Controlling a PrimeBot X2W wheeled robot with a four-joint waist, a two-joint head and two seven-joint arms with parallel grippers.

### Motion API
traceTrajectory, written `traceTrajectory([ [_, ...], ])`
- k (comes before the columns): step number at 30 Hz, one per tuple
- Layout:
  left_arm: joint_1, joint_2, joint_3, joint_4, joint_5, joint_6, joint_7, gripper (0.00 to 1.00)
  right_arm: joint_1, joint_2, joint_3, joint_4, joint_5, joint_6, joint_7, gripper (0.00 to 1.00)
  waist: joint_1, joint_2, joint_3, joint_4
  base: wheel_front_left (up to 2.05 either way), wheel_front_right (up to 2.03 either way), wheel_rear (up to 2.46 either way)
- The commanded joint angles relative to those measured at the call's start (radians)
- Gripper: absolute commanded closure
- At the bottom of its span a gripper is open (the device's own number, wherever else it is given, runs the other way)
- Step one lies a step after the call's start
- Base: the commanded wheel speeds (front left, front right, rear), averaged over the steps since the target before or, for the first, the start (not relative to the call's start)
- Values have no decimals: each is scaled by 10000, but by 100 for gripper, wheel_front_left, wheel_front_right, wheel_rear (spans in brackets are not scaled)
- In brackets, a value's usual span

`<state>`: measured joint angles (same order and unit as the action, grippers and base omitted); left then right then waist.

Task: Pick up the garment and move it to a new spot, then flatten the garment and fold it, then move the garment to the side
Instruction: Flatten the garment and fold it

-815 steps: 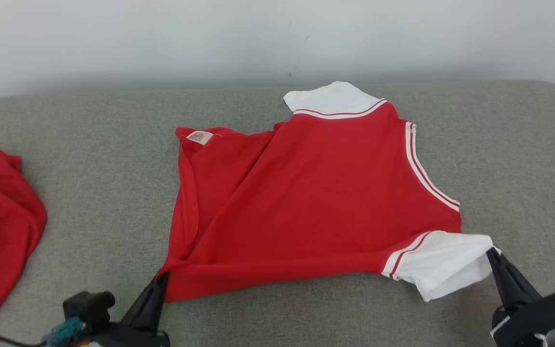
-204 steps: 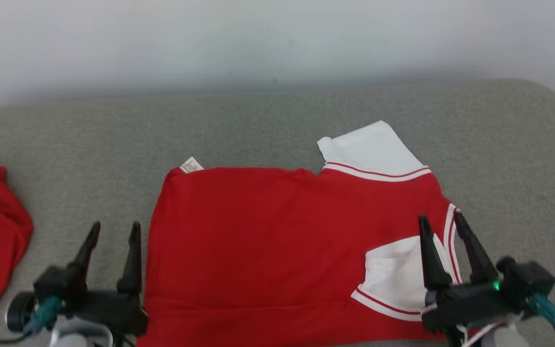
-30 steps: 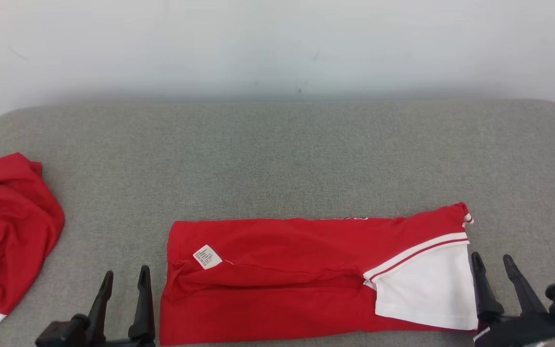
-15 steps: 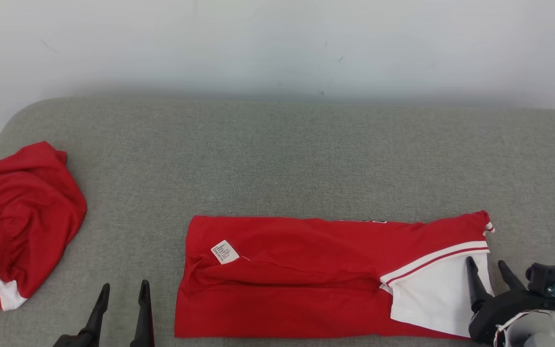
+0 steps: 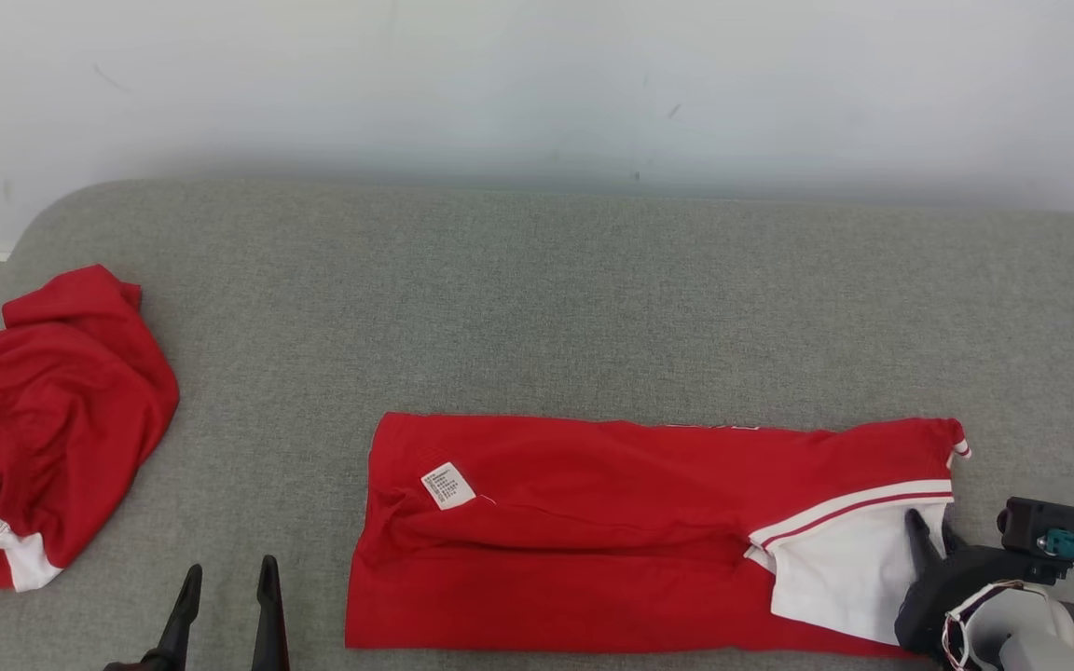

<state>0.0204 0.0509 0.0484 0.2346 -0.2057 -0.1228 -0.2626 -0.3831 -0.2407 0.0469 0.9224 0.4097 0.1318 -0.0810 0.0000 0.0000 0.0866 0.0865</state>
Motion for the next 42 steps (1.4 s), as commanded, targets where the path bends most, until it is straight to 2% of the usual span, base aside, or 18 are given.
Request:
traceTrajectory([
  [1,49,-8,20,15,-41,55,-34,0,57,59,73,201,75,-16,-8,100,0,0,-10,-19,0,0,0],
  [5,128,-7,47,35,-53,68,-35,0,-113,-207,10,316,181,-24,-221,100,0,0,-36,-80,0,0,0],
  [11,173,-8,58,100,-113,76,-34,0,-4,-1172,-349,515,373,-24,-594,100,0,0,-83,-194,0,0,0],
  [15,200,-8,89,69,-159,99,-34,0,117,-1728,-495,345,489,-18,-711,100,0,0,-72,-348,0,0,0],
  [18,264,-7,58,60,-215,148,-34,0,131,-1887,-383,-66,546,-18,-734,100,0,0,-80,-514,0,0,0],
  [25,343,-5,111,156,-243,146,-34,0,277,-1448,251,-2290,1673,-16,-68,100,0,0,-204,-850,0,0,0],
  [27,375,-5,109,197,-227,136,-35,0,426,-1308,407,-3190,2184,-16,299,100,0,0,-271,-868,0,0,0],
  [28,370,-5,103,228,-219,125,-34,0,618,-1211,591,-4109,2626,-16,704,100,0,0,-317,-860,0,0,0],
  [32,392,-7,53,270,-241,120,-35,0,990,-850,892,-5859,3215,-15,1490,100,0,0,-421,-746,0,0,0],
  [38,411,-6,-29,371,-324,125,-35,0,1312,4,1425,-7461,3235,-15,2309,100,0,0,-540,-367,0,0,0],
  [42,350,-6,-213,453,-410,147,-34,0,1380,646,1783,-7705,2911,-15,2518,100,0,0,-548,-41,0,0,0],
])
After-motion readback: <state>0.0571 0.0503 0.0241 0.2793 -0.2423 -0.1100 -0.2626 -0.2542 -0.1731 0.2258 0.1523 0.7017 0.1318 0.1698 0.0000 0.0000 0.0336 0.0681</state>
